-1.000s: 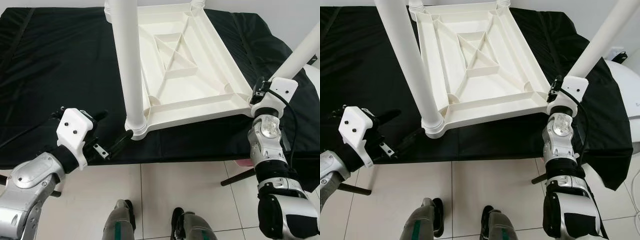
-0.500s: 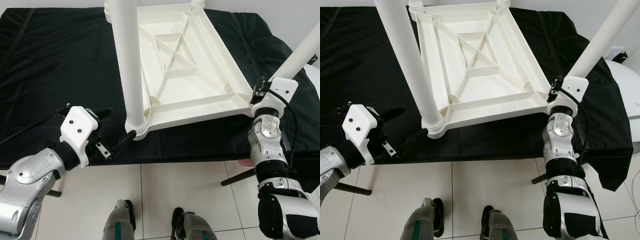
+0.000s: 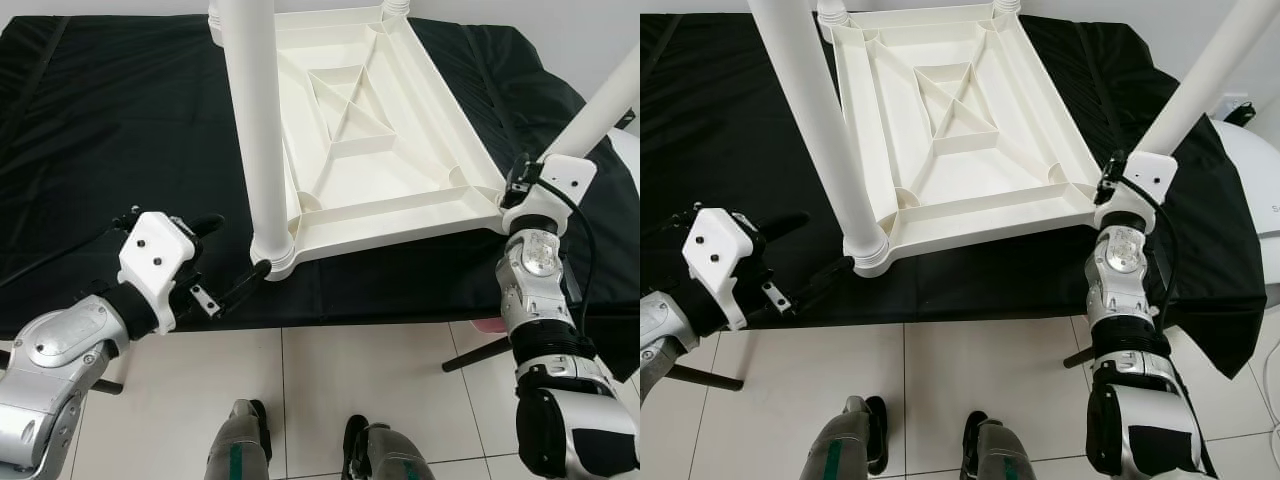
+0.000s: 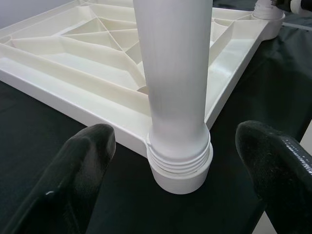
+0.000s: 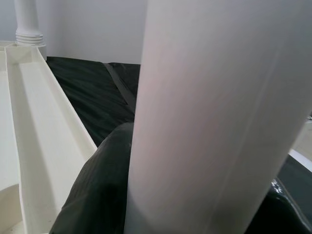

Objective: Building children table

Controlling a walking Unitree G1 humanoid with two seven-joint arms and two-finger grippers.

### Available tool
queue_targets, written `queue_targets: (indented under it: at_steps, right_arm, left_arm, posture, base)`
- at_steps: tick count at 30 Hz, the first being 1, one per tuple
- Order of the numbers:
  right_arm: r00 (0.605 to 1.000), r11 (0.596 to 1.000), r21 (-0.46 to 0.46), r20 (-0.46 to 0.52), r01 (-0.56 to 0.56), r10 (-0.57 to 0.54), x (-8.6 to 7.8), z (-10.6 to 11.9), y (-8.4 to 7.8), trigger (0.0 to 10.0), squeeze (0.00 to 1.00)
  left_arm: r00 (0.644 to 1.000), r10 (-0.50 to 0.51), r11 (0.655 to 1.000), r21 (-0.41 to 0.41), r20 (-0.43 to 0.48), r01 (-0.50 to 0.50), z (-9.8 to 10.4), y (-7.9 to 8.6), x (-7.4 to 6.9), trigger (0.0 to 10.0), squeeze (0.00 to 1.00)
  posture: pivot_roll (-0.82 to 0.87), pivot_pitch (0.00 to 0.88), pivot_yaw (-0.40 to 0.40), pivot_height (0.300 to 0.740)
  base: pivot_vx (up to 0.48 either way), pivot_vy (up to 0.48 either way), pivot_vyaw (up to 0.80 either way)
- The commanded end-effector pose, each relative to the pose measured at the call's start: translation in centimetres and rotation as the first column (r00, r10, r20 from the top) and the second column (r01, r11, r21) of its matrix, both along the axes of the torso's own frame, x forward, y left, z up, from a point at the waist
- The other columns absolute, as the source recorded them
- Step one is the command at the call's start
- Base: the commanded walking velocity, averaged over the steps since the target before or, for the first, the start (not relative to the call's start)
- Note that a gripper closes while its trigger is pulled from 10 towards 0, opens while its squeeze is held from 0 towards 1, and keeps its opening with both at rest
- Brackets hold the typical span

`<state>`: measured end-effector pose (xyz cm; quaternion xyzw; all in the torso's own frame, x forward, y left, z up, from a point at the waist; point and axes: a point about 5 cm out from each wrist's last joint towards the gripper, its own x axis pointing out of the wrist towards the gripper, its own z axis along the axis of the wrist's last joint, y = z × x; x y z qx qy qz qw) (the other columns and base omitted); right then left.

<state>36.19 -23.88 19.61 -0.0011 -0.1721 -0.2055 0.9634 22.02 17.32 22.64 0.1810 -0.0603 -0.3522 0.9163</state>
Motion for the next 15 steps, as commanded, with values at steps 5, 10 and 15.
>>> queue_targets:
  at_steps: [5,10,15]
  right_arm:
    - [0.985,0.995,0.024,-0.148,0.099,-0.094,-1.1,-3.4,-2.3,10.0,0.0]
    - [0.986,0.995,0.014,-0.141,0.094,-0.091,-1.0,-3.1,-2.4,10.0,0.0]
    - [0.987,0.996,0.001,-0.129,0.092,-0.092,-0.8,-2.5,-2.7,10.0,0.0]
  left_arm:
    - [1.0,-0.024,0.999,0.022,-0.007,0.024,-0.2,0.0,-0.1,10.0,0.0]
    - [1.0,0.005,1.0,0.024,0.011,-0.005,-0.2,0.2,0.5,10.0,0.0]
    - [0.998,0.052,0.998,0.025,0.036,-0.052,-0.3,0.5,1.0,10.0,0.0]
  posture:
    - [0.07,0.249,-0.021,0.74]
    - [0.07,0.246,-0.024,0.74]
    - [0.06,0.244,-0.029,0.74]
  base:
    - [0.0,0.0,0.0]
    - [0.0,0.0,0.0]
    - [0.0,0.0,0.0]
